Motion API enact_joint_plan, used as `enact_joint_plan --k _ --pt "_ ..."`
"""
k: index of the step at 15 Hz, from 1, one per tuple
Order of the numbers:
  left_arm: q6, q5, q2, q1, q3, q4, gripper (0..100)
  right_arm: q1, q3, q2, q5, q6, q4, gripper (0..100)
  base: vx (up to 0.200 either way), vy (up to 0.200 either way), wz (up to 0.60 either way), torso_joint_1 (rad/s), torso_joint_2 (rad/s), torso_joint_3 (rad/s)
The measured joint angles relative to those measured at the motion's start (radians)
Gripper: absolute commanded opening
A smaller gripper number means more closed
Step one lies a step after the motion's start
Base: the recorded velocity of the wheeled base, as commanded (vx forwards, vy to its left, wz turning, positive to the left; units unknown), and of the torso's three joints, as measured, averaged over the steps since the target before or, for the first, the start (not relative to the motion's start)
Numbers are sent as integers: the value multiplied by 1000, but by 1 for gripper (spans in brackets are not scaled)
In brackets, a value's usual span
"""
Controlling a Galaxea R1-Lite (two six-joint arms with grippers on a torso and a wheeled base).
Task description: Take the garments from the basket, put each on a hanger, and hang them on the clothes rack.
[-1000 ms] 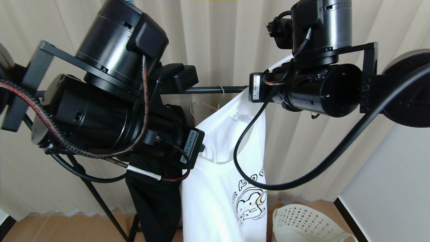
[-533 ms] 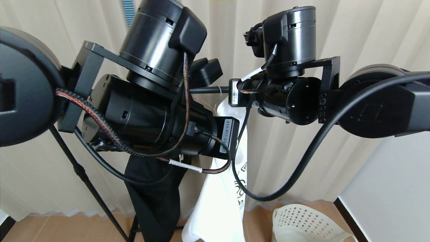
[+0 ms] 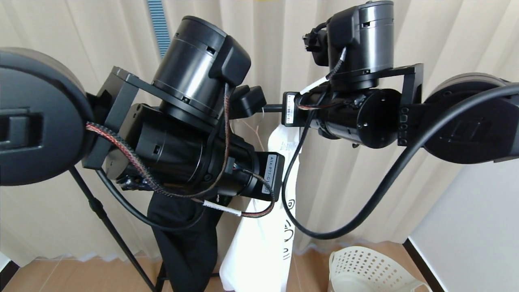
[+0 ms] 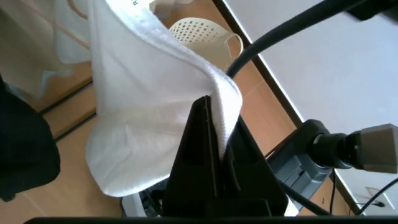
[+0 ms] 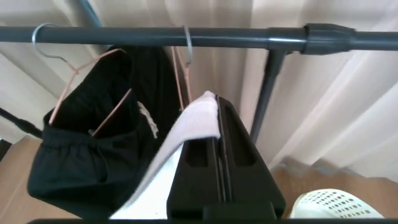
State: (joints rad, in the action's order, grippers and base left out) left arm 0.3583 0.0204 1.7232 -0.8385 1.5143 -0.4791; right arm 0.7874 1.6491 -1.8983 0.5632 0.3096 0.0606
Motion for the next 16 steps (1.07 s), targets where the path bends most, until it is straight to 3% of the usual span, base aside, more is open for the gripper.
enact_joint_plan --k 6,11,16 --pt "-71 -27 -30 103 -68 18 0 -61 -270 198 13 -4 2 0 0 0 0 0 0 0" --pt "-120 -28 15 101 -67 104 0 -63 -504 321 23 7 -10 0 0 0 0 0 0 0" --pt "-144 -28 52 79 -49 111 0 -105 -539 362 20 31 -9 0 0 0 0 0 0 0"
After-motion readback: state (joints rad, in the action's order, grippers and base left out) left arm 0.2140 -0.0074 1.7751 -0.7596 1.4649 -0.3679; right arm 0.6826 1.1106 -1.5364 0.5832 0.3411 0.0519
